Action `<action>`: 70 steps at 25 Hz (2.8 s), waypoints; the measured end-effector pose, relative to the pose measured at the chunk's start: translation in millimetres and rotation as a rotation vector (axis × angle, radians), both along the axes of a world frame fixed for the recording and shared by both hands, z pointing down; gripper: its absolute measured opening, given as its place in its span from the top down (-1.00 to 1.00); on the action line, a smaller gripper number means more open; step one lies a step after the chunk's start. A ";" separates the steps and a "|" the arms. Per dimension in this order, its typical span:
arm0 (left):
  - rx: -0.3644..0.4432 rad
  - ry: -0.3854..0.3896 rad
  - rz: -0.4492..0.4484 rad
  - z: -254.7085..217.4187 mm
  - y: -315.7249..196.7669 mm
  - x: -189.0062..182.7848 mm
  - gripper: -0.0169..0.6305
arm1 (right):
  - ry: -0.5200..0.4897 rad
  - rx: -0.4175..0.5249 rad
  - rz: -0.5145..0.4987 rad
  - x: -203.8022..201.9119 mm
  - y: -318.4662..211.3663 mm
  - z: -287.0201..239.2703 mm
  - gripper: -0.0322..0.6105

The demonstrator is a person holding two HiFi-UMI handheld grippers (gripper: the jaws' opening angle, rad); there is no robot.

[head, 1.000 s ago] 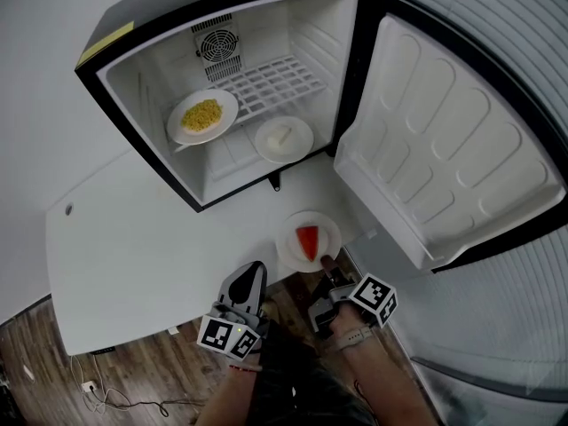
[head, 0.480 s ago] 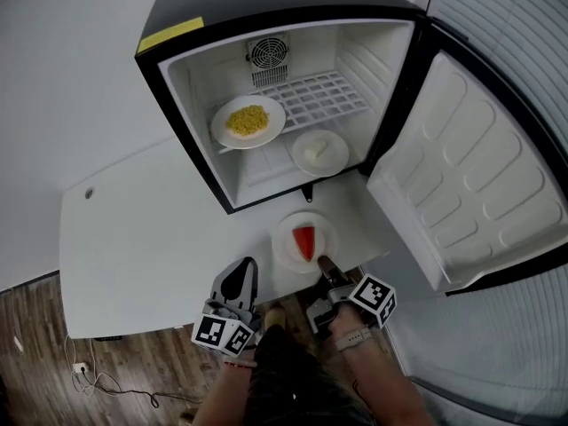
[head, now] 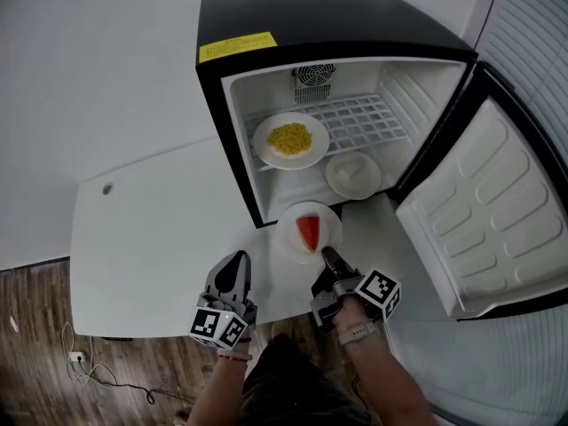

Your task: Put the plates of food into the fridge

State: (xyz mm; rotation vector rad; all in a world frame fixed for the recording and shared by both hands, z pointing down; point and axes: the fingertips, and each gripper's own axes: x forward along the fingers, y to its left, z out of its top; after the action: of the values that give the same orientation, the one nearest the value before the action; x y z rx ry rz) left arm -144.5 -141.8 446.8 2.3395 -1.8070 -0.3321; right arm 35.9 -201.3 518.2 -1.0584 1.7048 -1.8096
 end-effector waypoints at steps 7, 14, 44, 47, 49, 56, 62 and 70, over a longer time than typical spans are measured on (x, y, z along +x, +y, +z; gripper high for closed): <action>0.006 -0.003 -0.034 -1.4 -30.0 -31.3 0.93 | 0.001 0.017 0.007 -21.6 -37.7 -9.0 0.86; 0.008 0.008 -0.038 -0.2 -62.0 -49.2 0.93 | 0.016 0.022 0.009 -40.3 -67.9 -6.6 0.85; 0.036 0.086 -0.030 1.6 -125.2 -74.4 0.93 | 0.437 0.153 -0.057 -70.0 -138.2 -2.0 0.80; 0.045 0.095 -0.022 3.5 -126.5 -74.1 0.93 | 0.612 0.195 -0.100 -67.7 -139.2 0.4 0.73; 0.046 0.094 -0.017 3.8 -126.4 -73.5 0.93 | 0.718 0.228 -0.134 -66.5 -139.2 1.9 0.68; 0.036 0.094 -0.019 1.4 -126.0 -73.5 0.93 | 0.858 0.289 -0.181 -67.6 -137.8 2.6 0.60; 0.037 0.094 -0.010 1.6 -125.1 -72.9 0.93 | 0.949 0.325 -0.199 -67.8 -136.0 3.6 0.54; 0.038 0.104 0.001 3.7 -125.7 -71.0 0.93 | 1.075 0.398 -0.204 -59.7 -140.9 -0.1 0.43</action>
State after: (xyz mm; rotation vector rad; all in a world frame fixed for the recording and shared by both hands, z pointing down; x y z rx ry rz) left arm -215.5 -267.5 450.5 2.3018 -1.7667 -0.4831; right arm -23.7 -342.1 518.2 -1.8793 2.6759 -0.8771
